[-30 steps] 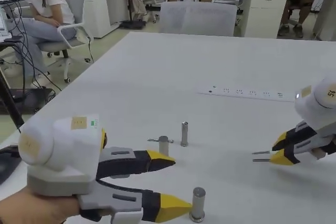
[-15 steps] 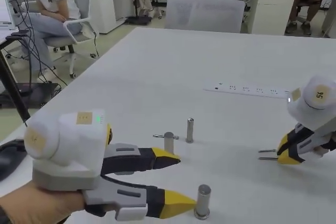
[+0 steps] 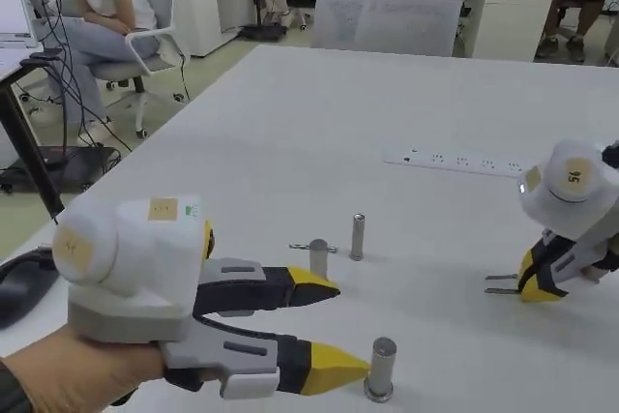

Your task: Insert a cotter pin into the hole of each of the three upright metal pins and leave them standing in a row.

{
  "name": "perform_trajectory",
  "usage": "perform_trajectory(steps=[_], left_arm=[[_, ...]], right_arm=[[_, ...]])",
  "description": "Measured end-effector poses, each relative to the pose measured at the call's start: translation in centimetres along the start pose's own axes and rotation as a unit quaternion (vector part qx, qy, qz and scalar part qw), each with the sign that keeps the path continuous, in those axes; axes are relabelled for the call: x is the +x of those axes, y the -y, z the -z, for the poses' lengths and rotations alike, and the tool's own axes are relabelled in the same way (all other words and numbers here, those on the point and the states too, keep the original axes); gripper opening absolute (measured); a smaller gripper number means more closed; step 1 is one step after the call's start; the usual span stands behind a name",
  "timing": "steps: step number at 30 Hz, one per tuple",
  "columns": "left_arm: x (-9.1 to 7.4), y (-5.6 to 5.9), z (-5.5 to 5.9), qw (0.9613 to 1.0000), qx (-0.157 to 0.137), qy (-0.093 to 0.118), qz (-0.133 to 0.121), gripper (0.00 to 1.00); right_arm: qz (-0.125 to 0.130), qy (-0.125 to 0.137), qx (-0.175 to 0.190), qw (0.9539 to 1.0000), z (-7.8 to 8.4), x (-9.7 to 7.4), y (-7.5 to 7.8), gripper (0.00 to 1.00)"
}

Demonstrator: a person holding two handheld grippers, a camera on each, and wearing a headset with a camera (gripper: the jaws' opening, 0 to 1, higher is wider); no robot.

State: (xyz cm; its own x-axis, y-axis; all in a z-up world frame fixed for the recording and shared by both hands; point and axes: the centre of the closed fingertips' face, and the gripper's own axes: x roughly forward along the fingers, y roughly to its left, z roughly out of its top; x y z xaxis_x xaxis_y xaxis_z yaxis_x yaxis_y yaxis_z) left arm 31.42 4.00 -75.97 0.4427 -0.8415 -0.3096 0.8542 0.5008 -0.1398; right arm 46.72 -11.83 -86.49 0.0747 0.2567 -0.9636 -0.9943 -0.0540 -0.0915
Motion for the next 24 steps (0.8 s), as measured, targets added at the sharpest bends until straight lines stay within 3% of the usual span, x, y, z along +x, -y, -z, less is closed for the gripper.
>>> perform_trajectory(steps=[12, 24], left_arm=[[-0.11, 0.25, -0.02, 1.0000, -0.003, 0.000, 0.002, 0.43], [-0.01, 0.16, -0.03, 1.0000, -0.006, 0.000, 0.002, 0.42]], right_arm=[[-0.024, -0.014, 0.002, 0.9996, 0.10, -0.09, 0.10, 0.07], [-0.015, -0.017, -0.003, 0.9997, 0.07, -0.16, -0.19, 0.04]])
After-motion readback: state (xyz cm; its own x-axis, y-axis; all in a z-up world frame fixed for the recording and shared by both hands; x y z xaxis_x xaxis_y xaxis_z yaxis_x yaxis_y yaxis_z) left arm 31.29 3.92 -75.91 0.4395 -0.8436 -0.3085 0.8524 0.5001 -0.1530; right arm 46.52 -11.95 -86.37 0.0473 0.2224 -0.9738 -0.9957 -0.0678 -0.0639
